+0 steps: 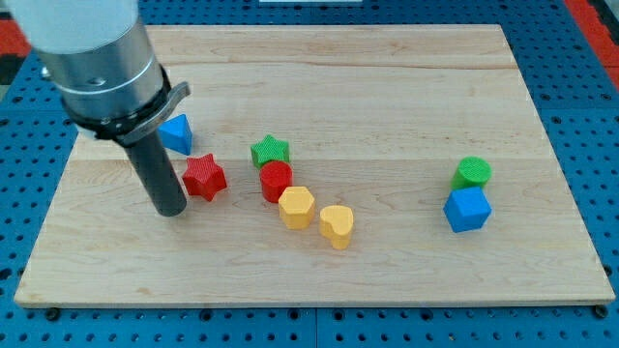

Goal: Slightly move the red star towards the green star

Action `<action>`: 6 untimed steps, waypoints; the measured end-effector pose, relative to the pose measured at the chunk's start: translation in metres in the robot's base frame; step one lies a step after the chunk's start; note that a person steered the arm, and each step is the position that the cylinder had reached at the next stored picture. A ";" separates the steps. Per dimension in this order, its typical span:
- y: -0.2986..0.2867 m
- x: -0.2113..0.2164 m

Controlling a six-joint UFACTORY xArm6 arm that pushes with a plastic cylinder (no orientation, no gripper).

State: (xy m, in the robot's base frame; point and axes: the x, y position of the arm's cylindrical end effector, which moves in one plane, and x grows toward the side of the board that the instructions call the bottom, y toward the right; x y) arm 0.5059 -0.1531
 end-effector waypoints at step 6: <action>0.039 -0.014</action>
